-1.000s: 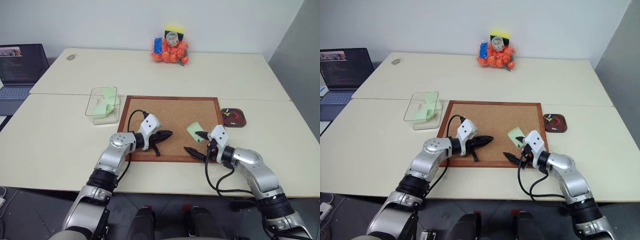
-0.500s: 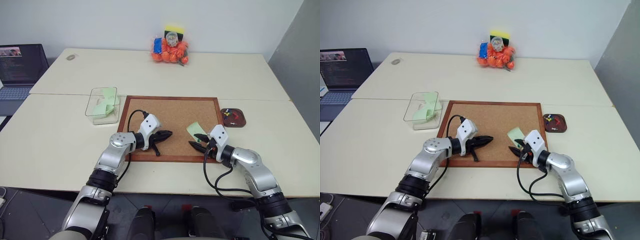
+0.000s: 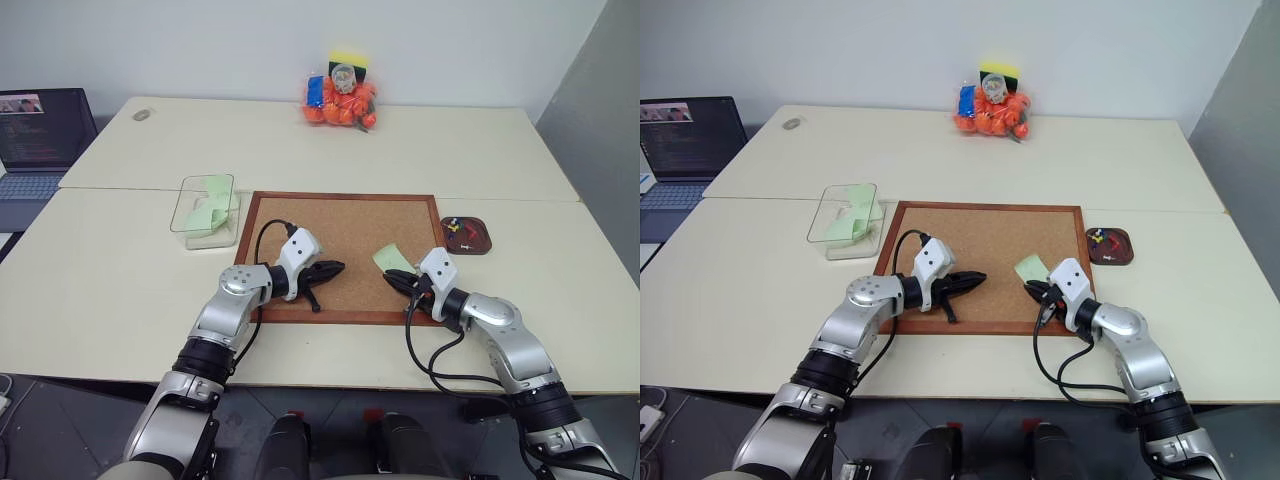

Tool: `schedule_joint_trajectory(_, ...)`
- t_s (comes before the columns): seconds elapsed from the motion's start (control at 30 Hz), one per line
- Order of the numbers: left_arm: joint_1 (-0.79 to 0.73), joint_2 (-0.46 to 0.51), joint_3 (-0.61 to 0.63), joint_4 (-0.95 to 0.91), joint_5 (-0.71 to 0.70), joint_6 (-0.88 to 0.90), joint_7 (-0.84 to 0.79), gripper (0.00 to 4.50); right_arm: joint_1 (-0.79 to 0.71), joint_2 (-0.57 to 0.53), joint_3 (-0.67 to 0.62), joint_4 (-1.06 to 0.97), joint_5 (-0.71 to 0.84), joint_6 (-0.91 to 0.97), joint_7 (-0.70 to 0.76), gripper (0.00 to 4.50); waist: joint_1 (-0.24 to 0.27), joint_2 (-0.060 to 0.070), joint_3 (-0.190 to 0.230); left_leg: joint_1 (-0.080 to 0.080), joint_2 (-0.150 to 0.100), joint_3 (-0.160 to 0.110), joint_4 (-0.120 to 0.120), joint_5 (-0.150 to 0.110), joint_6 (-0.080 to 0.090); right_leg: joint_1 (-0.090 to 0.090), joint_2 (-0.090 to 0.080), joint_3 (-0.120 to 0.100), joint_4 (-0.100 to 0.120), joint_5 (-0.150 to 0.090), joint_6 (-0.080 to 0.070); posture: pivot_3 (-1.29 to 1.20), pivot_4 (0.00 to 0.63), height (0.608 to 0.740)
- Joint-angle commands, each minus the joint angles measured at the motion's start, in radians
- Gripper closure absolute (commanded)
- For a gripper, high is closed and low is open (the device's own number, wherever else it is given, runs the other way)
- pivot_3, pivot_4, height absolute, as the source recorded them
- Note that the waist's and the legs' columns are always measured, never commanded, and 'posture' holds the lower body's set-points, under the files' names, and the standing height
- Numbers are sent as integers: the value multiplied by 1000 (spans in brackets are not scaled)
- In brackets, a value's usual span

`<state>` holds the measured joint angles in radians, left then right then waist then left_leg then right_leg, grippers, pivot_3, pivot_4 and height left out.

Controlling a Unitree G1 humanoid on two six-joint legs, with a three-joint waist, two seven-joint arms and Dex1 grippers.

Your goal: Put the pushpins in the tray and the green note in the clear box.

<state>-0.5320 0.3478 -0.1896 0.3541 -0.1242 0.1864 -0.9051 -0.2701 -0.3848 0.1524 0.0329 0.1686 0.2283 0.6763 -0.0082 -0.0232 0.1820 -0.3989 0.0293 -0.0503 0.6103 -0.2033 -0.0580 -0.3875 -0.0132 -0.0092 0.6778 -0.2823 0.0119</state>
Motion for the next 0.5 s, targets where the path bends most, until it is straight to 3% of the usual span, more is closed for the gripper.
schedule_joint_trajectory(0.03, 30, 6, -20, 11, 23, 15, 1, 4500, -8, -8, -58, -102, 23, 3, -25, 4476, 0, 0, 0, 0, 0, 0, 0, 0, 0, 0, 0, 0, 0, 0, 0, 0, 150, 740)
schedule_joint_trajectory(0.5, 28, -9, -16, 6, 12, 21, 4, 4500, -4, -27, -57, -206, -5, -68, -33, 4476, 0, 0, 0, 0, 0, 0, 0, 0, 0, 0, 0, 0, 0, 0, 0, 0, 150, 740)
